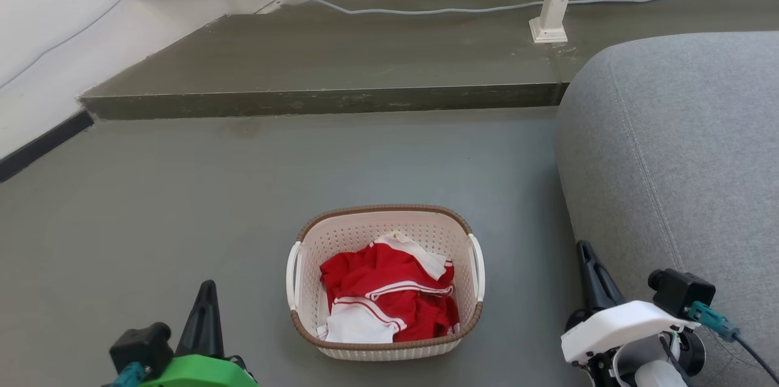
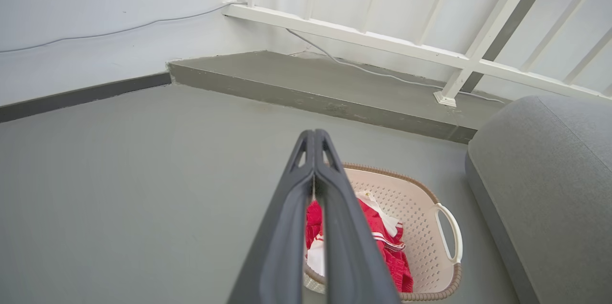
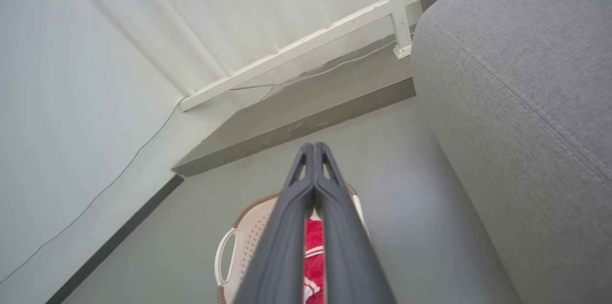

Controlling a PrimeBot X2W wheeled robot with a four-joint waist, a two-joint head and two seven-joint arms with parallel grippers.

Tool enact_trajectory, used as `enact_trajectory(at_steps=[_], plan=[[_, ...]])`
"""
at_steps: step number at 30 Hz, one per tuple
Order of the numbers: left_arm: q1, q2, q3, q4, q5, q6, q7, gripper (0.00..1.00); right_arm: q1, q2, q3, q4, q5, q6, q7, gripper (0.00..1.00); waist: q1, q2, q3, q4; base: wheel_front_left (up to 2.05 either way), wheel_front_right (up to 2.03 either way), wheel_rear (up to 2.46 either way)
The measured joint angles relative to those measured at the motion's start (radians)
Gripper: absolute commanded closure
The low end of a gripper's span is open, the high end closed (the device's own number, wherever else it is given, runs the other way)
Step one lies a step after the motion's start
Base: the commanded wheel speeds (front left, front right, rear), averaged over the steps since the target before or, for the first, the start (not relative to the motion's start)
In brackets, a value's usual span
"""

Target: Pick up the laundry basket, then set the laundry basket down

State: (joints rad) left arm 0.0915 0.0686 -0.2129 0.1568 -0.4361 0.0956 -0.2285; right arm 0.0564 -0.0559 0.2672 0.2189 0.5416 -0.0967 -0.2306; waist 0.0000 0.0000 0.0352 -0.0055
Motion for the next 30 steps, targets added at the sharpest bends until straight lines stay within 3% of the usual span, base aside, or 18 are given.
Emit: enact_trajectory(at_steps=[30], plan=[[-0.014, 0.004, 0.080, 0.019, -0.425, -0.062, 0.100, 1.00, -0.009, -0.011, -0.105, -0.007, 0.386, 0.059, 0.092, 1.00, 0.0000, 0.0000, -0.010, 0.002, 0.00, 0.00, 0.00]])
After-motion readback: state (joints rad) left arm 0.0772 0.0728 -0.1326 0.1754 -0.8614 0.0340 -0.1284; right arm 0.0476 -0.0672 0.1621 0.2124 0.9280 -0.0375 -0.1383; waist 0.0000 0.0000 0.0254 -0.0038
